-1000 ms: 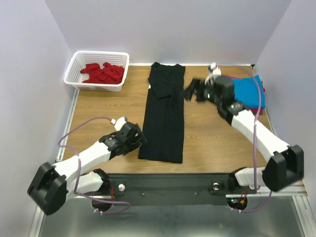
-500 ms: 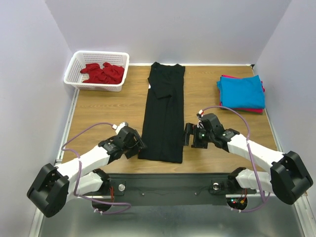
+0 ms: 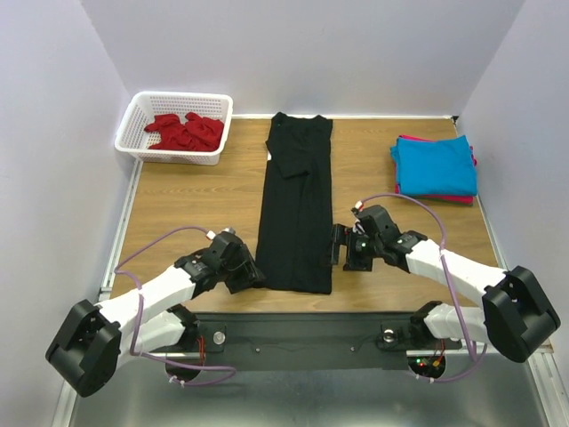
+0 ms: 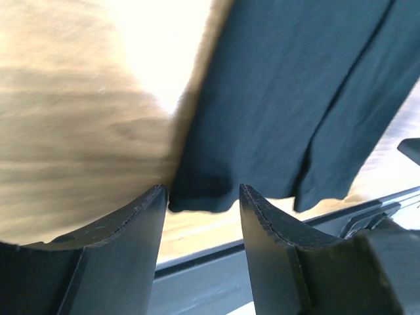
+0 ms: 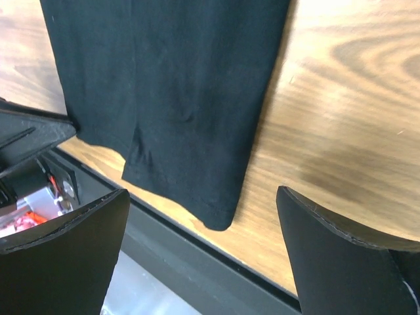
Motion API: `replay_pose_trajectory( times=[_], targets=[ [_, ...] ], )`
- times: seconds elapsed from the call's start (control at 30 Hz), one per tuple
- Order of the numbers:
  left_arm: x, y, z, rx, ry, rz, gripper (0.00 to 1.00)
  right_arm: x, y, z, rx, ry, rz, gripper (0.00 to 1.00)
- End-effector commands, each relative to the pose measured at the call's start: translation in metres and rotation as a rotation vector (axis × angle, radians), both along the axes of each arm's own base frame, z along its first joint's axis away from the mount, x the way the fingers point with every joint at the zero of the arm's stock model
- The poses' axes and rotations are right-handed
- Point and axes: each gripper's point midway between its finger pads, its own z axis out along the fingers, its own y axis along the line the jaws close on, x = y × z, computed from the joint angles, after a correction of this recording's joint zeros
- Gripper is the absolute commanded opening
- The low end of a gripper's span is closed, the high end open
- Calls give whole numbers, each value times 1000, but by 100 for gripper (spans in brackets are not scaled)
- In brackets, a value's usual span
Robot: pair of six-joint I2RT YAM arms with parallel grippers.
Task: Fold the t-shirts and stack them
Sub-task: Fold the tshirt
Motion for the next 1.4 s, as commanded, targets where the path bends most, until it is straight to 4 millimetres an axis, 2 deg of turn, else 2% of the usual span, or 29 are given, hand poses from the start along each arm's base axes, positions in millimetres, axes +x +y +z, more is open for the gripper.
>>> replay_pose_trajectory(
  times=[0.0,0.07,0.1,0.2,0.3,0.33,0.37,0.47,0.5,0.7,0.77,0.83,0.9,0.93,1.0,1.03,1.07,1.17,1.23,1.27,1.37],
  targets=[
    [-22,21,-19,85,72,-8,55,-7,13,7,26,14,33,98],
    [-22,23,-21,108,83,-7,52,-12,14,4,22,34,26,98],
    [-22,24,-22,114,84,-8,46,-16,15,2,19,38,32,98],
    [-19,25,-22,133,76,-9,38,-21,16,-3,1,50,19,97],
    [-13,25,-20,143,56,-2,33,-27,16,-9,-14,63,8,96],
    [-13,25,-19,142,54,-7,29,-27,15,-10,-23,62,0,96],
    [-11,25,-19,144,49,-8,19,-30,15,-12,-27,69,-4,92],
    [-11,25,-19,143,44,-10,10,-35,13,-19,-45,78,-19,90],
    [-11,24,-17,137,36,-15,0,-38,12,-22,-54,85,-26,89],
    [-9,16,-10,78,-9,-42,0,-38,8,-39,-93,102,-63,85],
    [-9,14,-9,59,-24,-45,0,-42,12,-42,-77,127,-49,76],
    [-13,13,-13,36,-27,-48,0,-45,19,-41,-55,134,-36,72],
    [-14,4,-12,-27,-28,-53,0,-52,22,-44,-62,151,-14,66],
    [-21,4,-17,-43,-4,-57,0,-52,22,-46,-69,155,-14,64],
    [-20,2,-18,-56,-4,-51,0,-54,20,-51,-83,170,-21,59],
    [-21,3,-19,-56,-4,-49,0,-54,19,-52,-86,170,-27,55],
    [-19,3,-18,-54,-11,-43,0,-52,18,-53,-94,164,-38,46],
    [-15,2,-13,-65,-33,-35,0,-43,19,-49,-97,131,-59,28],
    [-12,0,-8,-75,-52,-34,0,-39,20,-44,-91,103,-55,20],
    [-10,-1,-5,-78,-61,-32,0,-35,21,-41,-90,87,-58,14],
    [-4,-4,5,-93,-91,-27,0,-24,23,-28,-84,25,-64,6]
  ],
)
